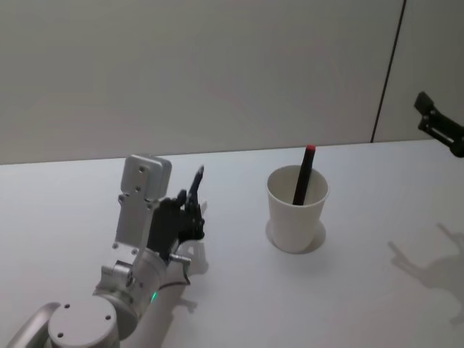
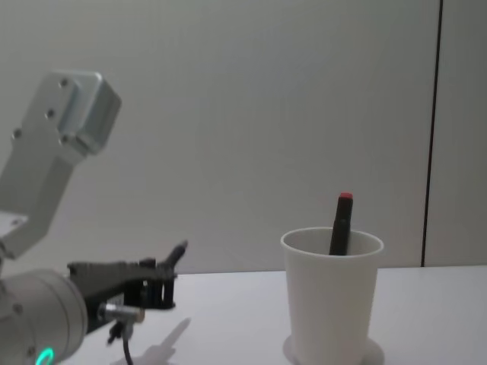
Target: Place the pen into the pen holder.
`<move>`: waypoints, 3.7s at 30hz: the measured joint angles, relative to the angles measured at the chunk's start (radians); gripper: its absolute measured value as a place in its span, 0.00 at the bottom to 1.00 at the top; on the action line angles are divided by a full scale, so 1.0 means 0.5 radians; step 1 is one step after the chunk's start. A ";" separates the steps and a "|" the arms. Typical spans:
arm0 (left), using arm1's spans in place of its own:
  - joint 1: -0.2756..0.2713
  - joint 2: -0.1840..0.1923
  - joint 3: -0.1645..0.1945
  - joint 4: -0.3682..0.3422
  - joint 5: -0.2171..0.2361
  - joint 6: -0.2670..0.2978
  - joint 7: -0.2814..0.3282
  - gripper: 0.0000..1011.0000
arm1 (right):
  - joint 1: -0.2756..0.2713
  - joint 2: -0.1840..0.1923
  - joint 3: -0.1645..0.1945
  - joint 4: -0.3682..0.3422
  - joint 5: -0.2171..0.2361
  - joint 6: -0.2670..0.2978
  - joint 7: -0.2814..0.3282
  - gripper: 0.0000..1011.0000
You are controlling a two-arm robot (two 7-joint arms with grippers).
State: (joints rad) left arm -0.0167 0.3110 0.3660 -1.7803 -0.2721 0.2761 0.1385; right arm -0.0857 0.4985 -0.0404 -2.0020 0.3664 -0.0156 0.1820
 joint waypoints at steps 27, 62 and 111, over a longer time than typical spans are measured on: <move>-0.177 -0.104 -0.090 0.079 0.108 -0.477 -0.014 0.12 | 0.028 -0.024 -0.007 0.007 0.080 0.052 0.034 0.99; -0.041 -0.062 -0.009 -0.022 0.325 -0.546 -0.343 0.12 | 0.483 -0.306 -0.150 0.168 0.936 0.817 0.276 0.99; -0.043 -0.108 0.001 -0.187 0.410 -0.572 -0.435 0.12 | 0.382 -0.378 -0.216 0.162 1.667 0.996 -0.086 0.99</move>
State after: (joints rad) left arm -0.0384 0.2571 0.3667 -1.8738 -0.0672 -0.0099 -0.0789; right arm 0.1055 0.3093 -0.1482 -1.9208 1.2000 0.4826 0.1389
